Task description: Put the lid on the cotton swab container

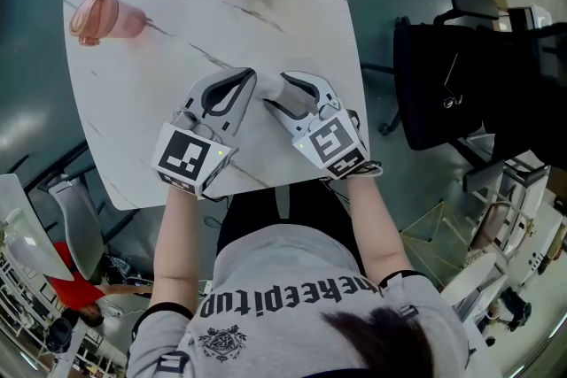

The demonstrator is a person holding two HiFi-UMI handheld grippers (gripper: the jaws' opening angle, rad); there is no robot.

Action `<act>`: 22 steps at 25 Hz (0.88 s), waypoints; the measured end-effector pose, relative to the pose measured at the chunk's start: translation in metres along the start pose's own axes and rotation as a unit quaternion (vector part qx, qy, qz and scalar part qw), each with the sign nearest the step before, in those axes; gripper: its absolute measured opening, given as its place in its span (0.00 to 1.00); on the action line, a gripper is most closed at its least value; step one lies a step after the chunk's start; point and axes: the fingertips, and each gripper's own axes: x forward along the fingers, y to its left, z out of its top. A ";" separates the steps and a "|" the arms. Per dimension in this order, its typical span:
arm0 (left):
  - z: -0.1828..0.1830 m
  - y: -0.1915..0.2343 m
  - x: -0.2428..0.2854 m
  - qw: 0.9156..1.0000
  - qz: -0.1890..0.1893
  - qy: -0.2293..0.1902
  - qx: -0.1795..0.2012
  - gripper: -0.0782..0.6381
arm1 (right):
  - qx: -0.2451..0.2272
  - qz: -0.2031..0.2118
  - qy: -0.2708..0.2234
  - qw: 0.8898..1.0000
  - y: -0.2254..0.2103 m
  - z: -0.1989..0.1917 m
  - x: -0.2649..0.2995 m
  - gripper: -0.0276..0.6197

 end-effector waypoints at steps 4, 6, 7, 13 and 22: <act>0.004 -0.001 -0.004 1.000 0.011 -0.006 0.001 0.13 | -0.006 0.004 -0.008 1.000 0.003 0.005 -0.009 0.38; 0.006 -0.001 -0.007 1.000 0.018 -0.010 0.000 0.13 | -0.011 0.005 -0.011 1.000 0.004 0.008 -0.013 0.37; 0.007 -0.002 -0.009 1.000 0.022 -0.013 -0.001 0.13 | -0.013 0.005 -0.012 1.000 0.005 0.010 -0.016 0.36; 0.014 -0.006 -0.021 0.999 0.045 -0.024 -0.002 0.13 | -0.026 0.001 -0.016 1.000 0.007 0.017 -0.030 0.29; 0.028 -0.011 -0.042 0.995 0.082 -0.049 -0.012 0.13 | -0.015 0.011 -0.063 0.998 0.013 0.048 -0.053 0.07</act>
